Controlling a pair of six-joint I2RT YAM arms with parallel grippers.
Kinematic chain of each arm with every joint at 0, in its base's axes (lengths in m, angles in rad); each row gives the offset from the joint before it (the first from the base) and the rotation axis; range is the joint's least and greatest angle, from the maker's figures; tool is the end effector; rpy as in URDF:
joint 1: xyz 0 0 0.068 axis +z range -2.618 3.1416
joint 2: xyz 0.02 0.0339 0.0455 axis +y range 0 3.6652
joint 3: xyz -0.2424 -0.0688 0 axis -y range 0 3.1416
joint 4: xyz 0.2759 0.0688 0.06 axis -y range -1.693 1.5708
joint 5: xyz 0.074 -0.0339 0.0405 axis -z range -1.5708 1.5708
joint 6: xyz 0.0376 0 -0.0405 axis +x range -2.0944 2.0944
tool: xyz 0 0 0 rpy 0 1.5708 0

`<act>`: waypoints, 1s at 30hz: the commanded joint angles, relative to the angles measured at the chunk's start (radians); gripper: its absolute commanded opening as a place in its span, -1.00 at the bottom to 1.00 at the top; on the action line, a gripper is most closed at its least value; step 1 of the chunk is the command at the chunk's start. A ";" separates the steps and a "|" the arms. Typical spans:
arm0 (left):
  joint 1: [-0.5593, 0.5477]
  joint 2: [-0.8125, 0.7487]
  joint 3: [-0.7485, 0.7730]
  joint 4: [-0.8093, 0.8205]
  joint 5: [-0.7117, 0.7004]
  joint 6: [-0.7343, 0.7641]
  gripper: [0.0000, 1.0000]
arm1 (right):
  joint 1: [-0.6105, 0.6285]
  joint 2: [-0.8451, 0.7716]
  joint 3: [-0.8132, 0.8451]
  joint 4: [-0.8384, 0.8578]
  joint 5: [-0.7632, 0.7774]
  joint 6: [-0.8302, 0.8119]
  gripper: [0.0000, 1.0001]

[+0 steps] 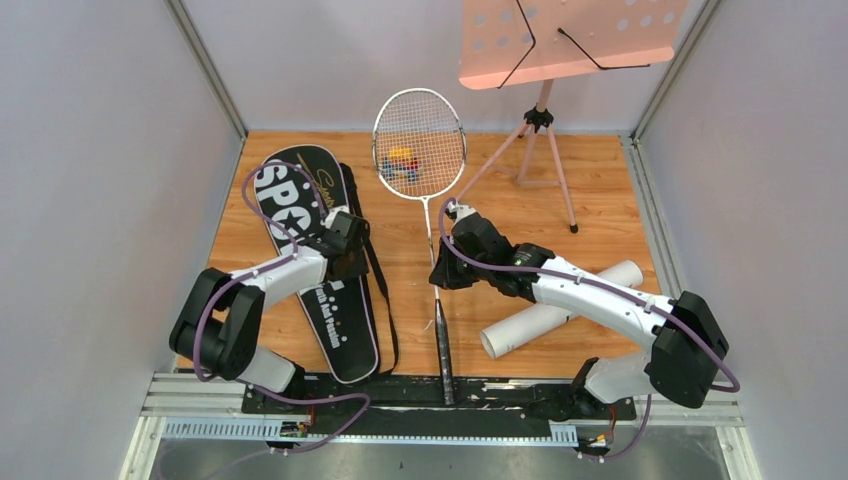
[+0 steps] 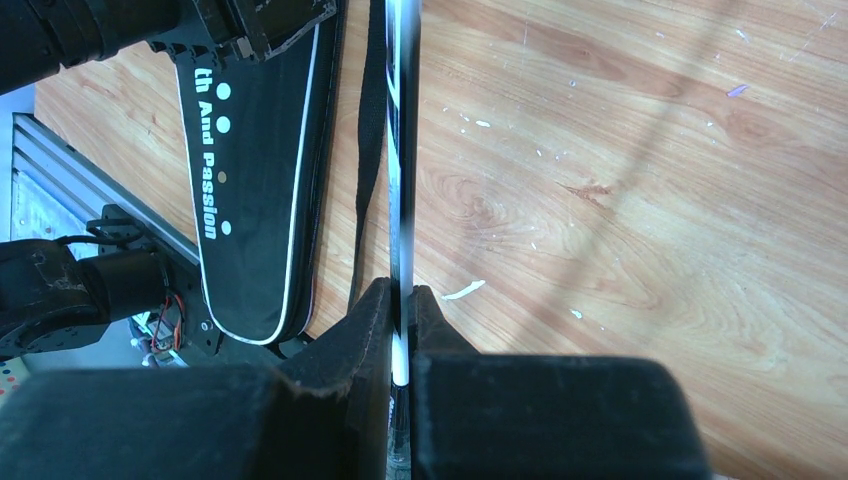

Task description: Pack up the badminton gear

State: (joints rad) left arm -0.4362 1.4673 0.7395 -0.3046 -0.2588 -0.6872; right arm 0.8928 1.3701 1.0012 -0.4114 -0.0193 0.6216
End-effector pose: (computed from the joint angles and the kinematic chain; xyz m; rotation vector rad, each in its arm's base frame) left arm 0.2737 -0.1170 0.1211 -0.4102 2.5194 -0.0939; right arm 0.2064 0.2574 0.2290 -0.3455 2.4582 0.7288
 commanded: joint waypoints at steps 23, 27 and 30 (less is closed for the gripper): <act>0.004 -0.083 0.051 -0.033 0.047 0.049 -1.00 | -0.009 0.085 0.024 0.055 -0.154 -0.024 -1.00; 0.005 -0.183 0.023 -0.032 0.055 0.054 -1.00 | -0.008 0.148 0.057 0.019 -0.157 -0.013 -1.00; 0.004 -0.231 0.004 -0.044 0.045 0.059 -1.00 | -0.008 0.207 0.112 -0.033 -0.152 -0.016 -1.00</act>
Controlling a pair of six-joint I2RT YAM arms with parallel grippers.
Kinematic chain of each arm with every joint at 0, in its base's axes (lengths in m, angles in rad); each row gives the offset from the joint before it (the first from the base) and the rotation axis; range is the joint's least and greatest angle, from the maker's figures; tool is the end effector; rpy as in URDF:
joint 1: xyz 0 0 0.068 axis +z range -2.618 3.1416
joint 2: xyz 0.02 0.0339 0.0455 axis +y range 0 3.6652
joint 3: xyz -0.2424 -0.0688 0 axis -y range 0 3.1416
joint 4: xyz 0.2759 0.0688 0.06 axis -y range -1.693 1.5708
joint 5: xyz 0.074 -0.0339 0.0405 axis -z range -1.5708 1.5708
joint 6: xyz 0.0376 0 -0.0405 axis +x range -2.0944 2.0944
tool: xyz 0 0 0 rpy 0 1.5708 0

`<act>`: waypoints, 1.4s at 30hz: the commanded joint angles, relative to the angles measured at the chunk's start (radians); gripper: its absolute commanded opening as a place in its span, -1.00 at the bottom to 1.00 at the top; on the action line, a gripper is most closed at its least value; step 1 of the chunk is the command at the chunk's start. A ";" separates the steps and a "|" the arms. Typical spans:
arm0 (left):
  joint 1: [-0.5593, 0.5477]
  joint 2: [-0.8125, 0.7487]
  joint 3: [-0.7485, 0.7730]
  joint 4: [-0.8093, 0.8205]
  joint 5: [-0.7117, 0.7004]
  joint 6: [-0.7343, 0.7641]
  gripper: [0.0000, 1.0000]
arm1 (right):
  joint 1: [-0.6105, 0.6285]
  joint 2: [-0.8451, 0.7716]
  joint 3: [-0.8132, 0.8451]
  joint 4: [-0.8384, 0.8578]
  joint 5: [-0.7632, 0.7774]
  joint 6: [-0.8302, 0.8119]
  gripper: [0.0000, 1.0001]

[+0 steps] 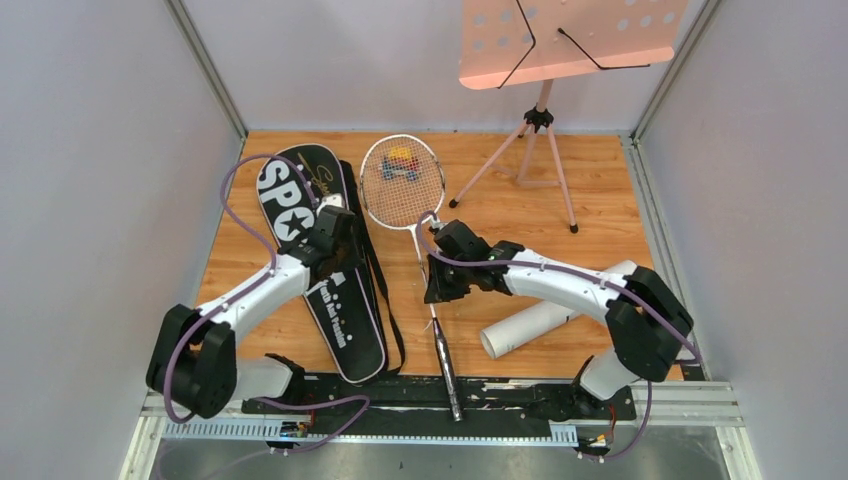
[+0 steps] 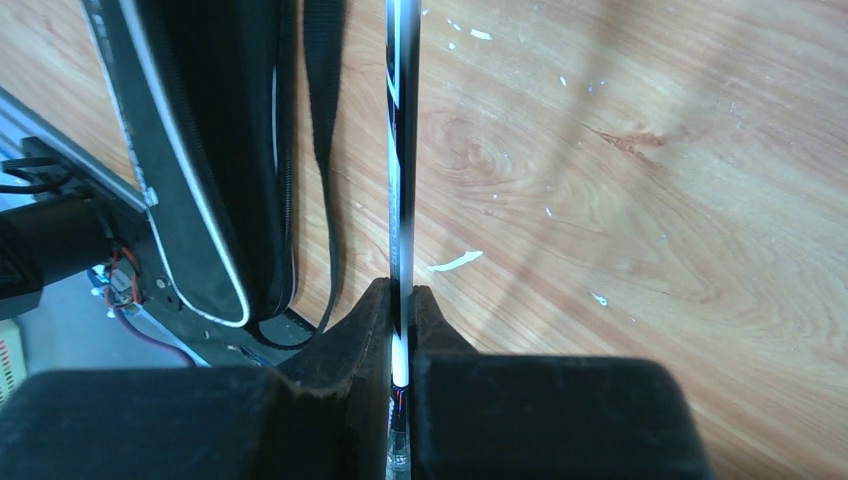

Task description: Pack up the badminton gear

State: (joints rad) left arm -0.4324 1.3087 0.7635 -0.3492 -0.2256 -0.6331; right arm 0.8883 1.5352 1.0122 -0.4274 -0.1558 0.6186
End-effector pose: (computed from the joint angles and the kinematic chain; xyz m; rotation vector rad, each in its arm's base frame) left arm 0.2700 -0.1153 0.1696 -0.3415 2.4202 -0.1980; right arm 0.2131 0.2714 0.1795 -0.4292 2.6621 0.7446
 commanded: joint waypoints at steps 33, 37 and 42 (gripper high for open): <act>0.001 -0.313 -0.139 0.119 0.321 0.103 -1.00 | 0.135 0.206 0.188 -0.097 -0.029 -0.091 -1.00; -0.001 -0.341 -0.163 0.156 0.399 0.095 -1.00 | 0.134 0.197 0.184 -0.049 -0.043 -0.099 -1.00; 0.001 -0.399 -0.203 0.177 0.428 0.045 -1.00 | 0.133 0.179 0.200 0.010 -0.038 -0.109 -1.00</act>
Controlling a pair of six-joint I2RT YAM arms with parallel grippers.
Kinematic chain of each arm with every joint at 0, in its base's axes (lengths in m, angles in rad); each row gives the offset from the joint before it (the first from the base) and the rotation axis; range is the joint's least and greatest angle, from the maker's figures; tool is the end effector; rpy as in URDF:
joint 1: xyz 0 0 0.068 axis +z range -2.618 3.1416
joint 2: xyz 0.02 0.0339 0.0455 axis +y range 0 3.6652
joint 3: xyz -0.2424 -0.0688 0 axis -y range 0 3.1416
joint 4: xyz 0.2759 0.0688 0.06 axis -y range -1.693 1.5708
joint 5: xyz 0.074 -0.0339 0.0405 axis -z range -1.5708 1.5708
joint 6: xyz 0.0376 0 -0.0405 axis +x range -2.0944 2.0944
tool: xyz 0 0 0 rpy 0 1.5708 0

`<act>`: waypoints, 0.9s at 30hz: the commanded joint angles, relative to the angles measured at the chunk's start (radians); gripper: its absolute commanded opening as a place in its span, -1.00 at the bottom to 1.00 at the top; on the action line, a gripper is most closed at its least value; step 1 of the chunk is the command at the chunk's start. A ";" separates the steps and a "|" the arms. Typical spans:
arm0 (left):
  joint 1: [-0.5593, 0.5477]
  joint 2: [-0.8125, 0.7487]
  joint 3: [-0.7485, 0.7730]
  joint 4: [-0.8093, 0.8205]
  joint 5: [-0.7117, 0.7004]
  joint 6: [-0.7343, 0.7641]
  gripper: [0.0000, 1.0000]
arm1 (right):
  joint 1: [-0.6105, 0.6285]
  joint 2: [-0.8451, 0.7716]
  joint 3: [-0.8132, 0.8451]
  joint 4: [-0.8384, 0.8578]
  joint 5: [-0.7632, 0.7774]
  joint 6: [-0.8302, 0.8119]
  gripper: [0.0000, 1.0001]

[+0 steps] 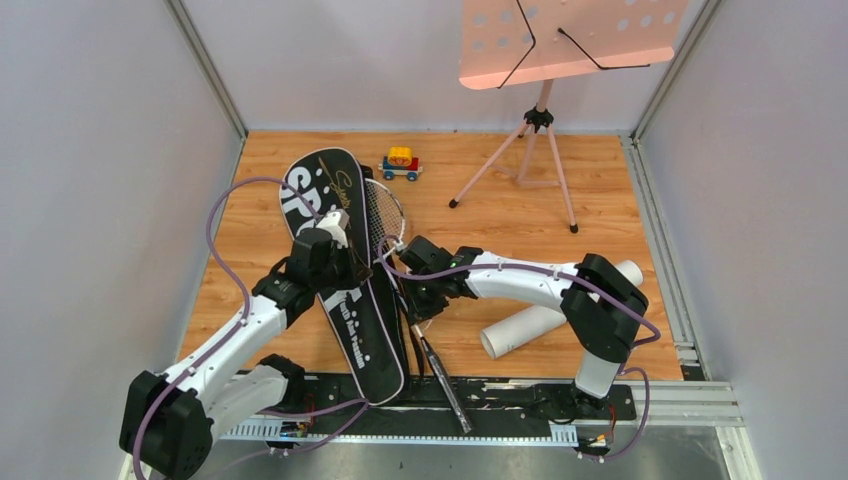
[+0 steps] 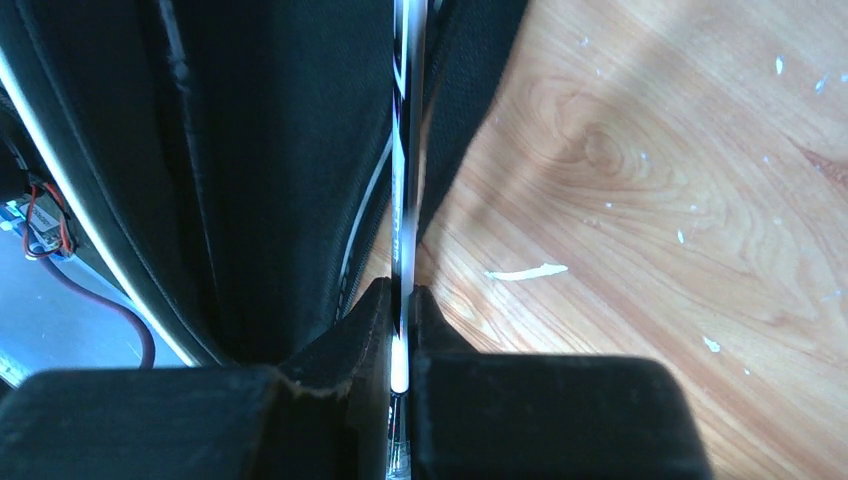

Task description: Pack up the badminton gear

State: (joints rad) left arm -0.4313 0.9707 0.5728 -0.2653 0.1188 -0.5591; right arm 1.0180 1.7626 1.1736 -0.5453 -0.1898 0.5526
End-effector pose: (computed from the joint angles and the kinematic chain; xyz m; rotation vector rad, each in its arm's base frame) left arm 0.2238 -0.1079 0.1934 -0.0808 2.3128 -0.6572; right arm 0.1913 0.3236 0.1475 -0.7270 2.8028 0.6488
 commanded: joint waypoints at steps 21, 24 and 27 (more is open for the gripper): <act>-0.001 -0.248 -0.197 0.312 0.190 -0.354 -1.00 | -0.098 -0.004 -0.057 0.708 -0.023 0.079 -1.00; -0.001 -0.263 -0.224 0.351 0.201 -0.418 -1.00 | -0.099 0.004 -0.089 0.807 0.009 0.113 -1.00; -0.001 -0.274 -0.242 0.405 0.215 -0.465 -1.00 | -0.099 0.017 -0.118 0.899 0.043 0.143 -1.00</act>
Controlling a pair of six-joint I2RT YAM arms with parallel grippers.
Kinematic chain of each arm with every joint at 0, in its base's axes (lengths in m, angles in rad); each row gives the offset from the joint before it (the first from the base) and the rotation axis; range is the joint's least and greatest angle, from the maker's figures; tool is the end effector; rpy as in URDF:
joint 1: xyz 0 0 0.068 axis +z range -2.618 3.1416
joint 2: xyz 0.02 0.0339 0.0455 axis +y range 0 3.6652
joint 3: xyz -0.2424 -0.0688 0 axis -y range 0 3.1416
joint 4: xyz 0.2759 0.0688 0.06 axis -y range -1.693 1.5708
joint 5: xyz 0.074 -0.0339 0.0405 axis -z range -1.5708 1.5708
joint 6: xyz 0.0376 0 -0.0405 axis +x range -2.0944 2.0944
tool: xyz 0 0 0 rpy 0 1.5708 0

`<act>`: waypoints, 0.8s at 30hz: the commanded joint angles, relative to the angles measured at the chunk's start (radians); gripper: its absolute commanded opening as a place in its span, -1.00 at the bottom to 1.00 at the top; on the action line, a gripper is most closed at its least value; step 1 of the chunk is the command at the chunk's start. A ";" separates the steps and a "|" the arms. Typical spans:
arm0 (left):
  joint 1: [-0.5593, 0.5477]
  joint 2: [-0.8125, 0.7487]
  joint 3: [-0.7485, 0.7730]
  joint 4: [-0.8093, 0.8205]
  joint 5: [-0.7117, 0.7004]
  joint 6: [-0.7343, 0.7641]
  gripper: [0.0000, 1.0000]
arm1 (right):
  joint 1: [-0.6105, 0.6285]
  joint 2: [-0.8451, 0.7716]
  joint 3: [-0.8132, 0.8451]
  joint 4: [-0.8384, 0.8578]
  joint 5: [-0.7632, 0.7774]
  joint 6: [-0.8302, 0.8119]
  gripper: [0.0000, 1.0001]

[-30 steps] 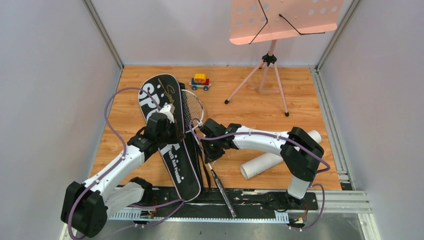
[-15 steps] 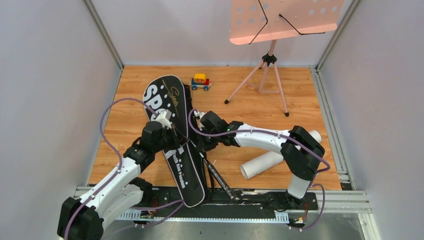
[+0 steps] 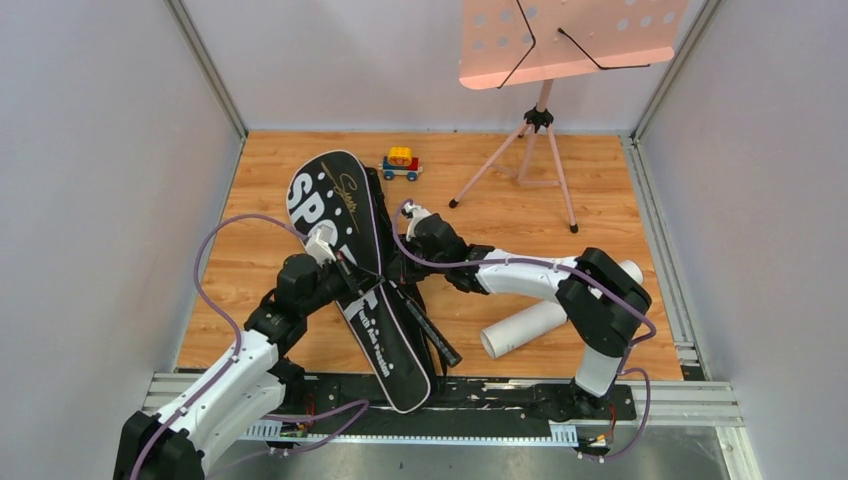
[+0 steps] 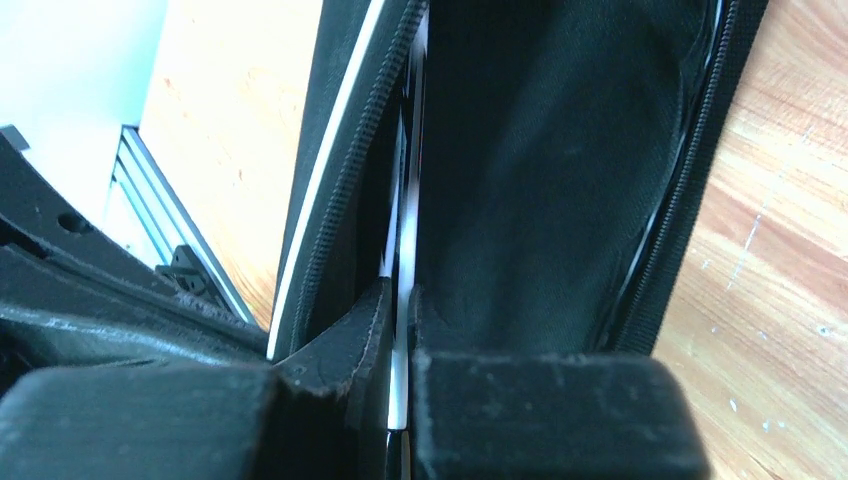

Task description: Pack up the badminton gear

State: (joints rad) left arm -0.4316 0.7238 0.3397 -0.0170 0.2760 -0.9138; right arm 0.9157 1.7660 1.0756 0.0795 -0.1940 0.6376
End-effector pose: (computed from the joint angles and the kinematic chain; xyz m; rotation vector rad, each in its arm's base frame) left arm 0.1938 -0.1005 0.1833 -0.3188 2.1180 -1.1116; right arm 0.2433 0.3286 0.1582 -0.4497 2.3424 1.0344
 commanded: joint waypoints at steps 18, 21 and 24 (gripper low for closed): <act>0.000 -0.040 -0.102 0.348 0.050 -0.271 -1.00 | 0.028 0.130 -0.035 0.379 0.306 0.227 -1.00; 0.000 -0.042 -0.105 0.347 0.042 -0.273 -1.00 | 0.041 0.142 -0.023 0.370 0.357 0.258 -1.00; 0.000 -0.048 -0.119 0.352 0.025 -0.283 -1.00 | 0.052 0.149 -0.024 0.356 0.403 0.287 -1.00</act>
State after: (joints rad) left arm -0.4191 0.6987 0.2207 0.2150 0.2287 -1.1446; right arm 0.9672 1.8992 1.0126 0.3416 0.0353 0.8463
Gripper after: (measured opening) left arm 0.007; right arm 0.057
